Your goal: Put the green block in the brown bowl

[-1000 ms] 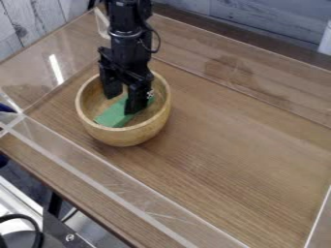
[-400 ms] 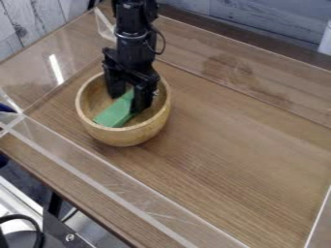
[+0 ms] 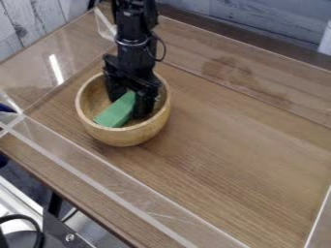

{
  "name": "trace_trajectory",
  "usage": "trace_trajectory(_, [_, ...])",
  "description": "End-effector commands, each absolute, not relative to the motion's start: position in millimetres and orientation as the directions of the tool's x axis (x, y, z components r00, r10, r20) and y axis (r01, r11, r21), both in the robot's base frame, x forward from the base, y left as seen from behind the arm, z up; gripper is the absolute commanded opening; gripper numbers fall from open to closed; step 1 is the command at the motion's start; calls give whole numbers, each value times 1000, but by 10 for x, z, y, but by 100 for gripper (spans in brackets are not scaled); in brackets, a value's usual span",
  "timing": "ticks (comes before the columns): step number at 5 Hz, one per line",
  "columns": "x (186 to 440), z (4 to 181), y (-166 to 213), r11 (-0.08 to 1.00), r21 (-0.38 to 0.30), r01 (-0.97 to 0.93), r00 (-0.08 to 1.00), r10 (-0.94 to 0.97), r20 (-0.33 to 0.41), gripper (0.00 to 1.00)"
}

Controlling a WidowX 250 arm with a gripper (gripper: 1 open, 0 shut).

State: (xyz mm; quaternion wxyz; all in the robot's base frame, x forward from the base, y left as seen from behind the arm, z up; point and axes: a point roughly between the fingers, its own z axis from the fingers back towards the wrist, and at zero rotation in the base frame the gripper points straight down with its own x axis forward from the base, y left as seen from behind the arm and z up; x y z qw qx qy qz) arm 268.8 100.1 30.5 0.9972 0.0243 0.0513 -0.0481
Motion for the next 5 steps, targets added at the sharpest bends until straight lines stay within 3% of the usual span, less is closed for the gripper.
trace_trajectory(1, [2748, 338, 1017, 994, 53, 100, 993, -96, -73, 100])
trace_trajectory(3, [2728, 454, 995, 996, 6, 84, 994, -84, -65, 100])
trace_trajectory(5, [2692, 383, 1024, 996, 17, 93, 994, -92, -60, 100])
